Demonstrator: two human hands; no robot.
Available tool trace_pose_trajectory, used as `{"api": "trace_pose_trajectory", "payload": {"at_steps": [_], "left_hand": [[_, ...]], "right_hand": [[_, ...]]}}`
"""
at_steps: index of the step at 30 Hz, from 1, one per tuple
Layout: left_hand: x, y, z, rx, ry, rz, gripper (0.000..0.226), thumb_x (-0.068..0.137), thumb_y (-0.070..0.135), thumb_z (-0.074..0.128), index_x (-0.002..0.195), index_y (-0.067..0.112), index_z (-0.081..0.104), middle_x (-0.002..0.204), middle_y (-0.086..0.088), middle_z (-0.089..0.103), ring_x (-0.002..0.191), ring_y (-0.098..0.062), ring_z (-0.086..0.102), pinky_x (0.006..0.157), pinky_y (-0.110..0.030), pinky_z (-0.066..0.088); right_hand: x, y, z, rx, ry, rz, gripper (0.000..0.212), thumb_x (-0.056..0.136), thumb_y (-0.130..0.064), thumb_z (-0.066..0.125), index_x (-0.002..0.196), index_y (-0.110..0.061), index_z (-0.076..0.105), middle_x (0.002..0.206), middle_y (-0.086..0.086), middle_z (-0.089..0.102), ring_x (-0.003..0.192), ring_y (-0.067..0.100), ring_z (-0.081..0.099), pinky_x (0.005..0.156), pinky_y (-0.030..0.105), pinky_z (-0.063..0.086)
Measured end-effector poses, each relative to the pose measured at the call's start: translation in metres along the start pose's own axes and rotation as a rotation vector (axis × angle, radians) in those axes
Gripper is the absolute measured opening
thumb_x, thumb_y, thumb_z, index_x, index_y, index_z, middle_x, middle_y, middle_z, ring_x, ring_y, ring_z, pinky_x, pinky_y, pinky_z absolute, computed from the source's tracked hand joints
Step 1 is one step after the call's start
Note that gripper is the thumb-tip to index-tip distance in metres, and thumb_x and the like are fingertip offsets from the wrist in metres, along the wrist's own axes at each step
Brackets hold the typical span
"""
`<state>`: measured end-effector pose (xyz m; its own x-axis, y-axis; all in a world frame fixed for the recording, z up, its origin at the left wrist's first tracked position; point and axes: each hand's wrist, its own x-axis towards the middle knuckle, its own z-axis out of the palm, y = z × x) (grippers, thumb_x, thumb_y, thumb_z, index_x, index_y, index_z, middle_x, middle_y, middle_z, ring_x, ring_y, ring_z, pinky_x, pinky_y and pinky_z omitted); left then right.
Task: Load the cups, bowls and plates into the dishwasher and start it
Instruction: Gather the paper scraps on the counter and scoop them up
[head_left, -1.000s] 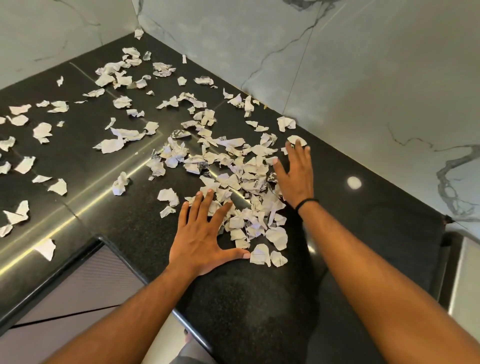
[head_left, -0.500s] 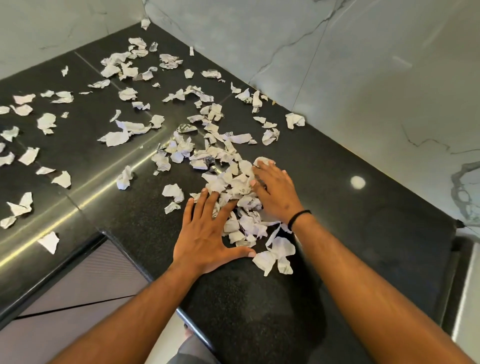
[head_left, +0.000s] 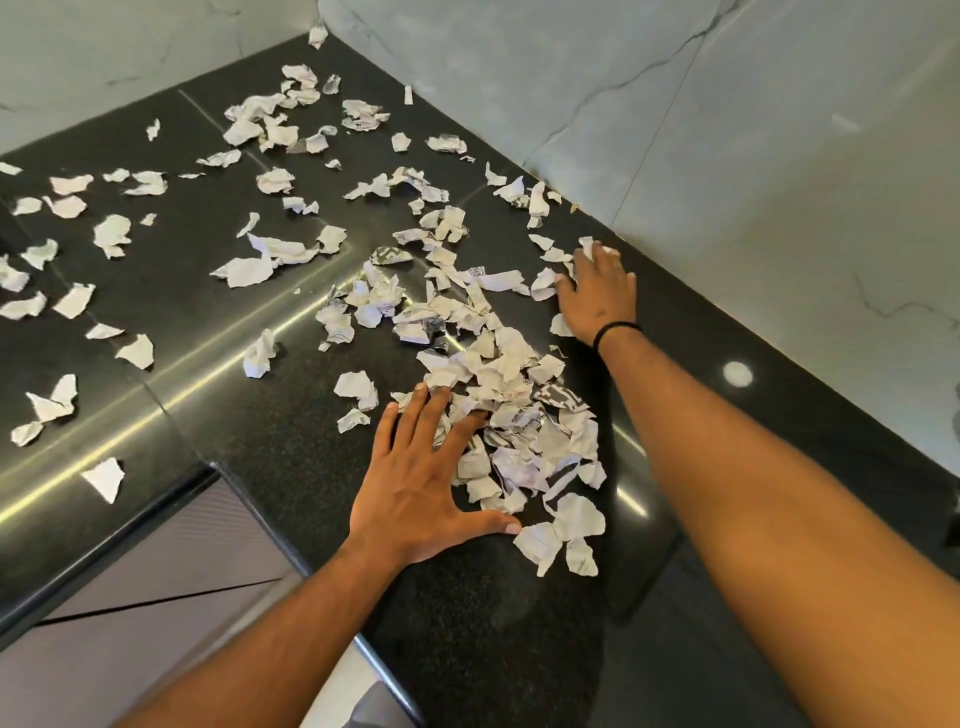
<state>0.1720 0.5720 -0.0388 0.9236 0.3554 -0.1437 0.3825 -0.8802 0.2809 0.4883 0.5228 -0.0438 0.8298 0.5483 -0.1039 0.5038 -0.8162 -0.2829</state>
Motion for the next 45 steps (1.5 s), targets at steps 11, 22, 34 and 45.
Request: {"api": "trace_pose_trajectory", "payload": {"at_steps": [11,22,34,45], "left_hand": [[-0.003,0.002,0.0,-0.006,0.049,-0.009,0.122,0.056,0.108,0.03,0.157,0.04,0.019,0.169,-0.002,0.002,0.154,-0.019,-0.02,0.125,-0.049,-0.007],[-0.012,-0.008,0.006,-0.264,0.205,-0.002,0.105,0.055,0.092,0.063,0.141,0.035,0.04,0.159,-0.002,0.024,0.153,-0.02,0.015,0.127,-0.043,0.009],[-0.014,-0.052,-0.012,-0.377,0.125,0.133,0.102,0.058,0.087,0.069,0.144,0.04,0.037,0.158,0.003,0.016,0.15,-0.016,0.011,0.123,-0.038,0.022],[0.108,-0.103,-0.072,-0.135,0.281,0.128,0.071,0.077,0.074,0.058,0.135,0.033,0.051,0.155,-0.005,0.031,0.146,-0.026,0.026,0.117,-0.049,0.032]], "right_hand": [[-0.119,-0.032,0.013,0.117,-0.031,-0.175,0.048,0.106,-0.029,0.036,0.154,-0.019,0.034,0.164,0.001,0.023,0.153,0.022,0.011,0.123,0.053,0.009],[-0.167,-0.042,0.002,0.147,-0.128,-0.148,0.048,0.105,-0.03,0.041,0.151,-0.019,0.034,0.154,0.007,0.04,0.143,0.026,0.034,0.12,0.05,0.025],[-0.159,-0.077,-0.005,-0.057,-0.302,-0.067,0.059,0.102,-0.055,0.03,0.156,-0.031,0.023,0.153,0.011,0.036,0.14,0.034,0.035,0.115,0.052,0.033],[-0.154,-0.102,-0.003,-0.154,-0.332,0.041,0.05,0.105,-0.044,0.034,0.153,-0.033,0.028,0.148,0.011,0.032,0.134,0.039,0.035,0.112,0.048,0.037]]}}
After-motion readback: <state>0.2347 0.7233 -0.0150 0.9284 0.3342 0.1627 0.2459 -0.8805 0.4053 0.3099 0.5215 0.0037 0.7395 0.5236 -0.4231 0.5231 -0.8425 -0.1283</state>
